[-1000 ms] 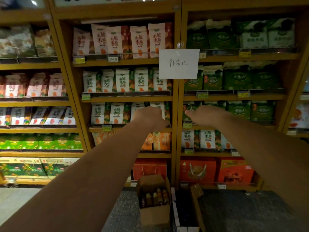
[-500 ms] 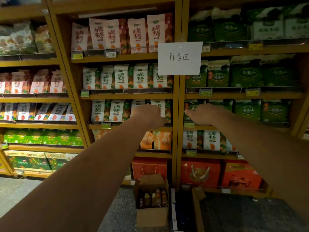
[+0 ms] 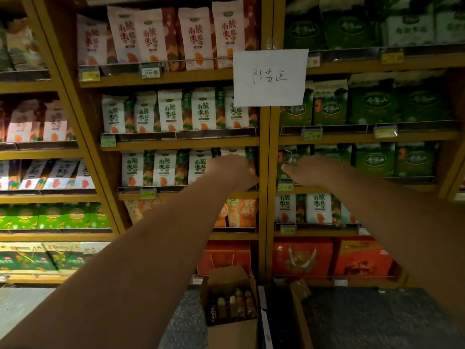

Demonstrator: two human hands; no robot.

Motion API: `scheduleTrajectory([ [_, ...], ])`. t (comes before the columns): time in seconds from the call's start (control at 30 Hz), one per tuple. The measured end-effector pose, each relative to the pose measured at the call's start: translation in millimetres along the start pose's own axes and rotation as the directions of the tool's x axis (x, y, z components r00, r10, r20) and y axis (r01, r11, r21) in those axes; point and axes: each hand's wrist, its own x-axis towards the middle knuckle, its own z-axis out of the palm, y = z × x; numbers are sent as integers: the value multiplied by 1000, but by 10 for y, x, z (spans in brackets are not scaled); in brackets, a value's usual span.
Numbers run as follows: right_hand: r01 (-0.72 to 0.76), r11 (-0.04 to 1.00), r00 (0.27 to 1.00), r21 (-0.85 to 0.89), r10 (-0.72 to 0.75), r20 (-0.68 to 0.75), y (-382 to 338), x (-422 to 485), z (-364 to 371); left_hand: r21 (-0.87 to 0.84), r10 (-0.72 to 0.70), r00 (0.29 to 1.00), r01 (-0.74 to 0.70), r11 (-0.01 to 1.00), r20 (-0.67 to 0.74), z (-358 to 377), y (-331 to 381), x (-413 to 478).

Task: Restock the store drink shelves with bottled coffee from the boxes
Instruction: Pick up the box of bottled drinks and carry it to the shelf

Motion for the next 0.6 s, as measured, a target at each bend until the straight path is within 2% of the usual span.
scheduleTrajectory([
  [0.3,-43,999,999,7,43,-30,-486,472,165,46,58,998,-58,997,3,203,-621,579],
  [0.6,-74,997,997,-34,74,-4,-518,810,278,15,149,988,-150,989,42,410,-632,949],
])
